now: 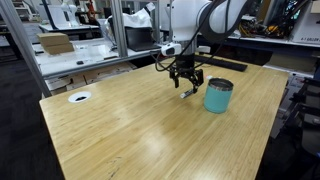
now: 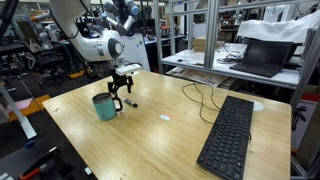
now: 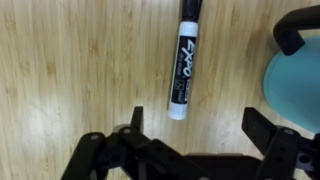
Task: Remove the marker from the mug cup and put it on the table then put it back in the mug cup
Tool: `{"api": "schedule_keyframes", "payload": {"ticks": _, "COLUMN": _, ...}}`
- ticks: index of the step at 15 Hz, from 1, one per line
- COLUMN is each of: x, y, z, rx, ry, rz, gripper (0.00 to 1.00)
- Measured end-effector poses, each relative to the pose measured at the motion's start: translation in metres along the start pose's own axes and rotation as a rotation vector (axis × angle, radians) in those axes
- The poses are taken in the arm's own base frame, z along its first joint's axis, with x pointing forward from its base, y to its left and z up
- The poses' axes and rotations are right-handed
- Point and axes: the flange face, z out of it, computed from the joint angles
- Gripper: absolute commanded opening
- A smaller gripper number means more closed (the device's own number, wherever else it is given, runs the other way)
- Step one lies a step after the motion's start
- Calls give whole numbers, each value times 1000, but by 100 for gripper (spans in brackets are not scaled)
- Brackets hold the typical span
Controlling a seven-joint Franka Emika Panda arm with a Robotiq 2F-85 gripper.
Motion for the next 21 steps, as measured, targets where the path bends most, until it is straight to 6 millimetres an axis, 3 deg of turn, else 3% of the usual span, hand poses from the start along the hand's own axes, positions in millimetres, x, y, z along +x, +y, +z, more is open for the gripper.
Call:
{"api": "schedule_keyframes", "payload": {"ticks": 10, "x": -12, "y": 18, "z": 27, "rx": -1, "ry": 48, "rz": 117, "gripper": 100}}
{"api": "schedule_keyframes", "payload": {"ticks": 11, "x": -14, "y": 17, "z": 33, "rx": 7, "ry": 52, "rz": 128, "gripper": 75}}
{"api": "schedule_keyframes", "payload": {"ticks": 13, "x": -16, "y": 18, "z": 35, "rx": 5, "ry": 67, "rz": 143, "gripper": 67}}
{"api": "schedule_keyframes", "payload": {"ticks": 21, "x": -23, "y": 28, "z": 25, "rx": -61, "ry": 111, "rz": 171, "gripper": 10}}
